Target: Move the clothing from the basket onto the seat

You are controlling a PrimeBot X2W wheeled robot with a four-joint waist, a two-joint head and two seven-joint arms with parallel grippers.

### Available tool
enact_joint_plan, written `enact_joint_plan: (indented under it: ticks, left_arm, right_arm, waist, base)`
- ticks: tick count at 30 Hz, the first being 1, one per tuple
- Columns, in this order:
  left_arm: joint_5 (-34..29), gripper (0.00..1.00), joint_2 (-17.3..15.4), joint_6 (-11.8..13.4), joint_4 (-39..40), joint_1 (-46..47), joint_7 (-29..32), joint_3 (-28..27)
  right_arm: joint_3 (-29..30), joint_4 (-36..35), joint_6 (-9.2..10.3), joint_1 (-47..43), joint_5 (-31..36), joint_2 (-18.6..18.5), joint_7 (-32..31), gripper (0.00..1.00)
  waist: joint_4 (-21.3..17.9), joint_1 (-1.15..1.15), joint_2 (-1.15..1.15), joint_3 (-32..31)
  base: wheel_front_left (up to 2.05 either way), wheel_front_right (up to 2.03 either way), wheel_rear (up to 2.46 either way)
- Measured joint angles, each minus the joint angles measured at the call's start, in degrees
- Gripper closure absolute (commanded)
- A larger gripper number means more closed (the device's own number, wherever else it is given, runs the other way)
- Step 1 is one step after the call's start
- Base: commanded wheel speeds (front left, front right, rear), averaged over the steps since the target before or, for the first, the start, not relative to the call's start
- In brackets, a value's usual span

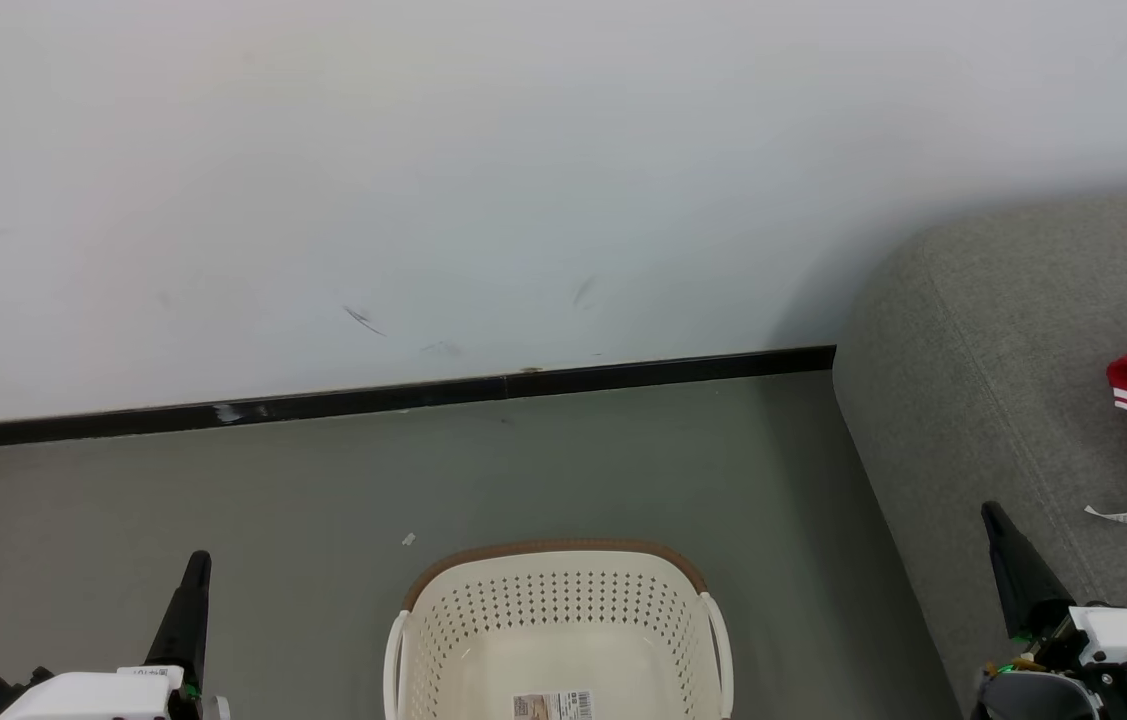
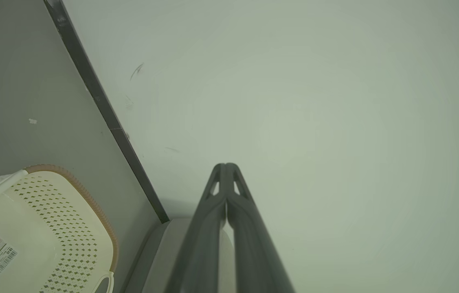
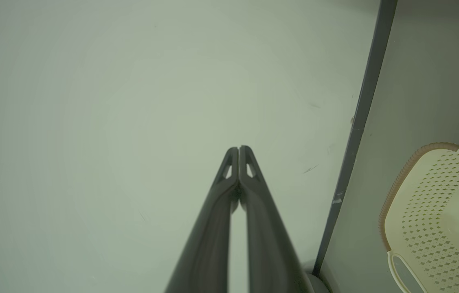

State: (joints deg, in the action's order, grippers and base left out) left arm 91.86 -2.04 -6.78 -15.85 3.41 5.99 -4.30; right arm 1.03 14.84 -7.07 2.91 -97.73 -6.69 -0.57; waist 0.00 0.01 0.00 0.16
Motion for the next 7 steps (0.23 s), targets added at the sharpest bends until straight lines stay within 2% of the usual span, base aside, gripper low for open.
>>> enact_joint_plan:
  ticks: [7]
  left_arm:
    - [0.00, 1.00, 0.00, 0.00, -0.03, 0.00, 0.01, -0.04]
  right_arm:
    - [0.04, 0.01, 0.00, 0.01, 0.00, 0.02, -0.01, 1.00]
  waist:
    - [0.00, 0.00, 0.00, 0.00]
  base:
    - [0.00, 0.00, 0.00]
